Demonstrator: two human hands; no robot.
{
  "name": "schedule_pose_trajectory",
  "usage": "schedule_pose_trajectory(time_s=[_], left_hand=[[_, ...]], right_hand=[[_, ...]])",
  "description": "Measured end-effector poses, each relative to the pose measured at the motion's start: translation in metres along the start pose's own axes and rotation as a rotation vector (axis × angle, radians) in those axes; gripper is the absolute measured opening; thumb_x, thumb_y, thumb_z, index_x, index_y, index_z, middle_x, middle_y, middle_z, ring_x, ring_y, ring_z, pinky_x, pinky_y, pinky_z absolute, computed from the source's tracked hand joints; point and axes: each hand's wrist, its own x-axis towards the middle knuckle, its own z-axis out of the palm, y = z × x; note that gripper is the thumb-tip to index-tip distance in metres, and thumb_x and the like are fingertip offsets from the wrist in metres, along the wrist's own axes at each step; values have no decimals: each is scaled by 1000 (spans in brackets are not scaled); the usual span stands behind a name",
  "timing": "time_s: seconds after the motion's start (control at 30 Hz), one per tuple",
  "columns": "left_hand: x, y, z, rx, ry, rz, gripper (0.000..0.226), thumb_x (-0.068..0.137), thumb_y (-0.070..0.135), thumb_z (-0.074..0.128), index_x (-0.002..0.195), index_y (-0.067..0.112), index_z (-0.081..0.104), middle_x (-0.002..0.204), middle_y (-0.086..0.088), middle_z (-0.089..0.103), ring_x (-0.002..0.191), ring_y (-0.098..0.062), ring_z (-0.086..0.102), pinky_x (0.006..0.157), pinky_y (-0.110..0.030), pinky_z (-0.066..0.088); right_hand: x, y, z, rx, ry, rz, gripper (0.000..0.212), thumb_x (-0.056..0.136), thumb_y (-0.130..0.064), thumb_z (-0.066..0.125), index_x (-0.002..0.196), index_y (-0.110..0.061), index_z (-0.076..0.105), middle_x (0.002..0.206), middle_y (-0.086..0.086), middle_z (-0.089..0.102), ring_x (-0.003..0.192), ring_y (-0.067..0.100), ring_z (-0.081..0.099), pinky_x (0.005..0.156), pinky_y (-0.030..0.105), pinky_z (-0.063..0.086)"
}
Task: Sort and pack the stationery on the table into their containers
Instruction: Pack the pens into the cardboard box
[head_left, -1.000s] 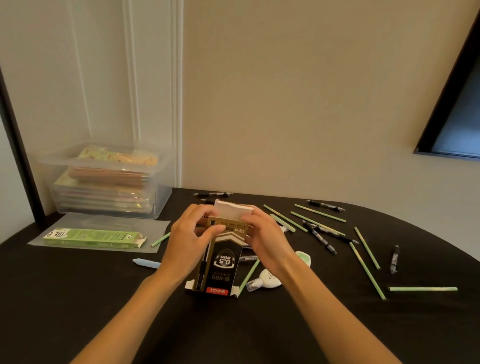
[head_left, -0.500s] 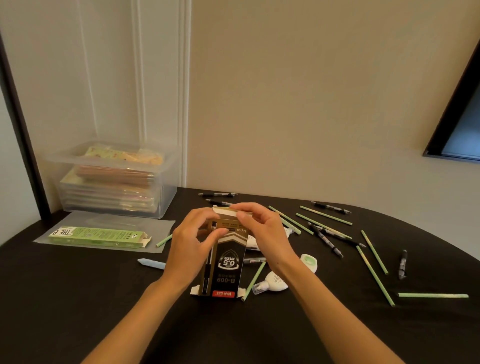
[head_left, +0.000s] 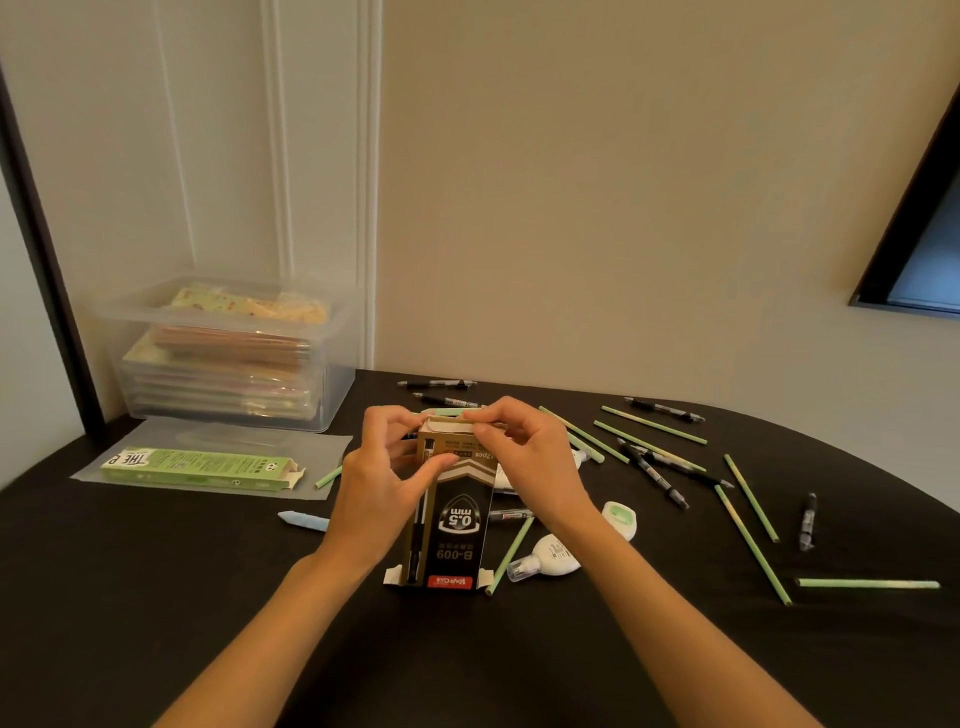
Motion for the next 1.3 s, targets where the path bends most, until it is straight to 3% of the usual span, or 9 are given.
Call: schedule_pose_trajectory(time_s=[0.13,0.33,0.6,0.73,0.8,0.87,1.0,1.17,1.3], left_hand=[[1,-4,-3,104,-66,122,54,75,12,70,122,25,46,112,9,53,100,-6,58,82,-2,44],[5,-6,-5,147,-91,118,34,78,8,68,109,18,58,104,10,57,97,-3,57,79,1,43],[6,-5,-6,211,-103,65,23,82,12,65,104,13,57,102,9,56,93,-3,57,74,-2,46],[1,-5,-1,134,-156,-85,39,87,13,60,120,27,44,107,9,54,97,-7,58,70,-11,51],[-1,-7,-1,122,-241,-189,56,89,14,58,133,37,31,110,9,52,100,-8,57,75,-18,51],[1,-7,1,124,-281,-258,65,91,16,56,140,40,21,108,9,54,97,-8,58,76,-23,51],[18,3,4,28,-89,-315,56,95,22,49,142,35,22,100,-1,59,81,-6,60,62,-22,47],[34,-5,-1,-194,174,-629,59,96,22,47,144,38,16,128,-11,53,93,-21,64,63,-34,54],[34,-9,1,-297,179,-841,54,98,16,42,146,28,19,130,-15,51,95,-24,61,58,-33,51]], right_hand=[[0,2,-2,-130,-1,-58,17,91,-12,58,104,-14,69,98,-3,67,93,10,63,78,23,55],[-6,7,-5,-10,-63,-19,28,91,-5,54,110,-22,65,109,-10,64,101,3,60,87,20,51],[-9,12,0,16,-12,0,23,84,-3,63,101,-18,68,118,-3,64,111,11,59,96,34,50],[-9,11,-6,-28,-56,-19,30,85,-5,63,107,-26,66,109,-15,64,105,4,60,92,26,51],[-13,13,-10,56,-95,32,42,87,-2,60,108,-39,58,104,-22,60,103,3,60,81,19,53],[-16,15,-11,128,-57,109,45,89,-4,58,115,-40,53,104,-17,60,101,5,60,72,13,52],[-6,7,-11,273,29,273,53,90,-14,59,137,-29,38,114,3,63,106,15,61,82,21,51],[-14,13,-25,303,-272,394,34,93,-21,52,124,-36,49,114,2,61,112,20,58,92,34,49],[-21,25,-24,390,-218,361,31,89,-2,56,114,-21,62,110,3,65,104,16,65,90,30,53]])
